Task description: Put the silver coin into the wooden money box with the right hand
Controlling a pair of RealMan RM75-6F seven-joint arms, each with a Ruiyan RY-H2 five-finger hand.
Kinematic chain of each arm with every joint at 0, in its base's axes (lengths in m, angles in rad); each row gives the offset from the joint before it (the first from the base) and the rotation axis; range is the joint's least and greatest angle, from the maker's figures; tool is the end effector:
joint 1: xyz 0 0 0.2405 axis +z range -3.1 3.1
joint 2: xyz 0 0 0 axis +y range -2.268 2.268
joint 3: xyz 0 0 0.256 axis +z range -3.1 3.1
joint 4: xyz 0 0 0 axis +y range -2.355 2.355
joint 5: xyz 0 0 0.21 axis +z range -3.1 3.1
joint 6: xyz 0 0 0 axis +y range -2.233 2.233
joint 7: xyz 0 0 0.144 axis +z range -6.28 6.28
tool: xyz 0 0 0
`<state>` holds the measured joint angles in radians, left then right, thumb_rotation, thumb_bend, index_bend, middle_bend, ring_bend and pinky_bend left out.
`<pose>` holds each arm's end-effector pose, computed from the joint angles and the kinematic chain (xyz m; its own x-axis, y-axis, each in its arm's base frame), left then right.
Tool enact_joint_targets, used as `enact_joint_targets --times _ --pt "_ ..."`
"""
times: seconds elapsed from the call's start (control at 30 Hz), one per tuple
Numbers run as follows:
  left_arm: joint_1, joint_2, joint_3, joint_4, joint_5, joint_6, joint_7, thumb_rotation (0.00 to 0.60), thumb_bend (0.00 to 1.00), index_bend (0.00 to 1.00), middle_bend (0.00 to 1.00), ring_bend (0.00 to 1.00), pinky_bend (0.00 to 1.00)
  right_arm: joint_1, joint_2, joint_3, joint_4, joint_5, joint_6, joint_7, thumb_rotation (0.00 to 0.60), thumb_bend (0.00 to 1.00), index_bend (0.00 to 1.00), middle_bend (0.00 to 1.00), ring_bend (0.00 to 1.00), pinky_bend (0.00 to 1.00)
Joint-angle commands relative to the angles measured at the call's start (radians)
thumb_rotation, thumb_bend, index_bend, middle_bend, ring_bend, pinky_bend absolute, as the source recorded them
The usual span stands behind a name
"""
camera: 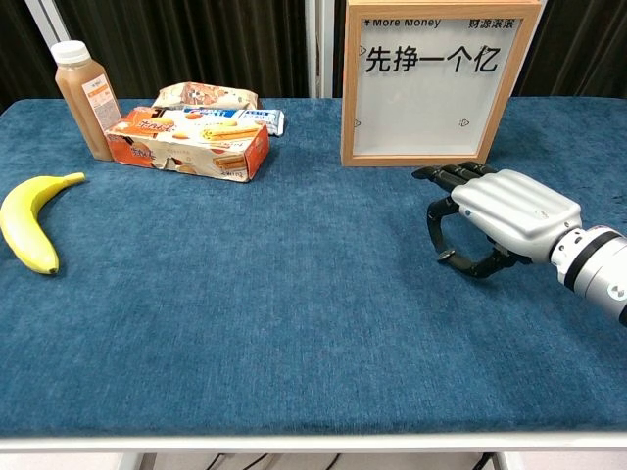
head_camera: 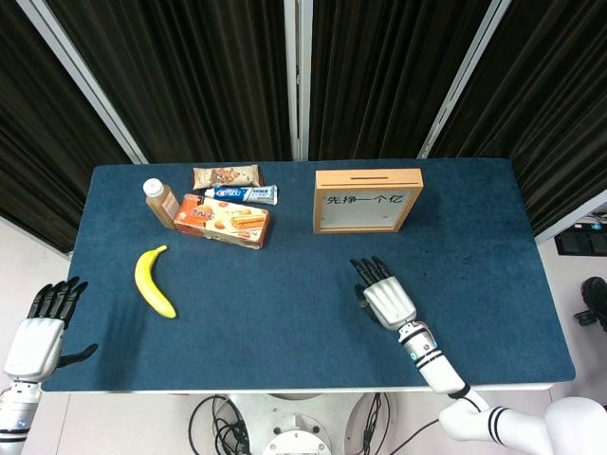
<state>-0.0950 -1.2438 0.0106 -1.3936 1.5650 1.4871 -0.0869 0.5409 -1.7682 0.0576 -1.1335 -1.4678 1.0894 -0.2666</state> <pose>-0.3359 0.1738 0.1273 0.4099 0.0547 0.9105 0.9110 -0.0747 -0.4057 -0.2112 -0.2912 -0.0678 0.5718 -0.1596 0.8047 -0.7690 -0.4459 0.4580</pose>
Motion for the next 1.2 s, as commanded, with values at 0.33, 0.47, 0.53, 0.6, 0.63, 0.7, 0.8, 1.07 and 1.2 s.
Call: enact_joint_targets --times 0.33,0.47,0.53,0.6,0.63,0.7,0.8,1.07,1.2 --pt "0.0 0.003 0.001 -0.004 0.0 -0.002 0.002 0.6 0.12 0.03 0.0 0.0 0.0 0.002 0.001 0.001 -0.007 0.003 -0.003 0.001 0.6 0.33 0.53 0.04 0.0 0.0" --pt "0.001 0.003 0.001 -0.004 -0.001 -0.003 0.0 0.6 0.12 0.03 0.0 0.0 0.0 0.002 0.001 0.003 -0.009 0.006 -0.005 0.0 0.6 0.34 0.55 0.04 0.0 0.0" --pt "0.001 0.003 0.002 -0.004 0.0 -0.002 0.0 0.6 0.12 0.03 0.0 0.0 0.0 0.002 0.0 0.003 -0.009 0.007 -0.005 -0.001 0.6 0.35 0.56 0.04 0.0 0.0" --pt "0.001 0.003 0.002 -0.003 0.0 -0.002 -0.001 0.6 0.12 0.03 0.0 0.0 0.0 0.002 -0.001 0.003 -0.01 0.008 -0.005 -0.001 0.6 0.36 0.58 0.05 0.0 0.0" --pt "0.001 0.003 0.002 -0.003 0.0 -0.002 -0.001 0.6 0.12 0.03 0.0 0.0 0.0 0.002 -0.001 0.004 -0.01 0.009 -0.005 -0.001 0.6 0.36 0.59 0.05 0.0 0.0" --pt "0.001 0.003 0.002 -0.003 0.001 -0.002 -0.002 0.6 0.12 0.03 0.0 0.0 0.0 0.002 -0.001 0.005 -0.009 0.01 -0.005 -0.002 0.6 0.36 0.61 0.05 0.0 0.0" --pt "0.001 0.004 0.002 -0.004 0.002 -0.002 -0.001 0.6 0.12 0.03 0.0 0.0 0.0 0.002 -0.001 0.006 -0.01 0.011 -0.004 -0.003 0.6 0.36 0.63 0.05 0.0 0.0" --pt "0.001 0.005 0.001 -0.005 0.002 -0.001 -0.005 0.6 0.12 0.03 0.0 0.0 0.0 -0.002 0.05 0.032 -0.082 0.0 0.046 0.021 0.6 0.37 0.65 0.05 0.0 0.0" --pt "0.001 0.006 0.0 -0.005 0.003 0.002 -0.008 0.6 0.12 0.03 0.0 0.0 0.0 -0.002 0.138 0.083 -0.209 -0.007 0.101 0.051 0.6 0.37 0.66 0.05 0.0 0.0"
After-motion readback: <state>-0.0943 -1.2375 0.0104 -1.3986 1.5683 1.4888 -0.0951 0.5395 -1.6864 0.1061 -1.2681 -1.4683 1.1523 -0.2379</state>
